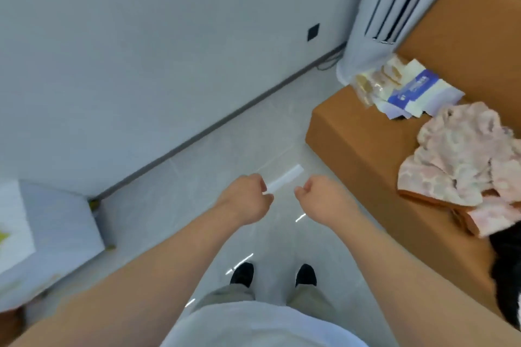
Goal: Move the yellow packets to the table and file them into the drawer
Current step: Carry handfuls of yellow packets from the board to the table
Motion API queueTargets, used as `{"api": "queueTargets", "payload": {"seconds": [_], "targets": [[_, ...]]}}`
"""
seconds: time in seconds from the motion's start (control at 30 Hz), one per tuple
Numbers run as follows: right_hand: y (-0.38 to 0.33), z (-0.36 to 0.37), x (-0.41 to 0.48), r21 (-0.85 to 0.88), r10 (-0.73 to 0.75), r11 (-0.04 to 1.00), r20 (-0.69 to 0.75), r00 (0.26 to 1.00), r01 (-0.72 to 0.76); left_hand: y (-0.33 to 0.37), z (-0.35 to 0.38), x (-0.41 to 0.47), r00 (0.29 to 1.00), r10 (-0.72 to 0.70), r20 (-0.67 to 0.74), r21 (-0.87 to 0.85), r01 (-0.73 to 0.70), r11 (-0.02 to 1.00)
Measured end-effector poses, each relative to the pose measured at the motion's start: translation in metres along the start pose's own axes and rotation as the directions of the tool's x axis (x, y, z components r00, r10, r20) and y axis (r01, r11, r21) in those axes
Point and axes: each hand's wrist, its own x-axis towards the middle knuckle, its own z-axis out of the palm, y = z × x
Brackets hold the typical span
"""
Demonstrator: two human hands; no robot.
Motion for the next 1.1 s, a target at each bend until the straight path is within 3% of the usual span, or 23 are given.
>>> {"api": "queueTargets", "payload": {"seconds": [0.2,0.33,0.57,0.83,1.1], "targets": [[-0.092,0.017,0.012,-0.146,-0.282,0.941,0.154,0.947,0.304,-0.073,-0.025,-0.048,0.941,-0.315,-0.126,-0.237,0.279,0.93],[-0.165,0.046,-0.008,-0.23,-0.41,0.856,0.244,0.879,0.463,-0.135,-0.037,-0.087,0.874,-0.447,-0.189,-0.364,0.36,0.859],[-0.298,0.126,-0.058,-0.325,-0.548,0.671,0.389,0.741,0.667,-0.282,-0.047,-0.158,0.734,-0.656,-0.175,-0.61,0.442,0.657],[-0.458,0.249,-0.107,-0.264,-0.514,0.676,0.499,0.697,0.688,-0.477,-0.065,-0.218,0.65,-0.752,-0.11,-0.688,0.497,0.53],[-0.579,0.326,-0.111,-0.242,-0.486,0.671,0.571,0.662,0.701,-0.605,-0.1,-0.218,0.578,-0.812,-0.08,-0.781,0.47,0.411]]}}
